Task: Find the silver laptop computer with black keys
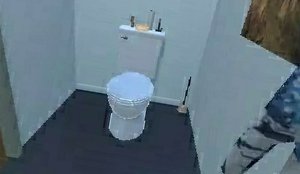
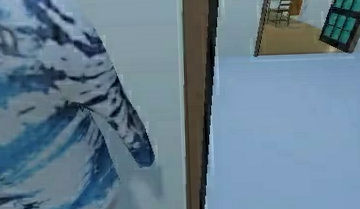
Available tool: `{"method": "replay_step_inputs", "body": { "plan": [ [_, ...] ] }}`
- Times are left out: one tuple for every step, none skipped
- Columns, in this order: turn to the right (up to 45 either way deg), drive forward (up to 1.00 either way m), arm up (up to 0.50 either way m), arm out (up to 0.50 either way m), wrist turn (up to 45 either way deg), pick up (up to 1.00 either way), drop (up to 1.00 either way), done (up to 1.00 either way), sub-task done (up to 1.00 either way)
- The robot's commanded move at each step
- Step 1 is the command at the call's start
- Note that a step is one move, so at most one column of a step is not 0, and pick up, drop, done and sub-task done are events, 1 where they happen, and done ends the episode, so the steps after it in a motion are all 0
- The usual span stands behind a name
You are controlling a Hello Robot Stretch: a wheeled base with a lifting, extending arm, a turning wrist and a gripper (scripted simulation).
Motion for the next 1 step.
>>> {"method": "replay_step_inputs", "body": {
  "plan": [
    [-45.0,0.0,0.0,0.0,0.0,0.0,0.0,0.0,0.0]
  ]
}}
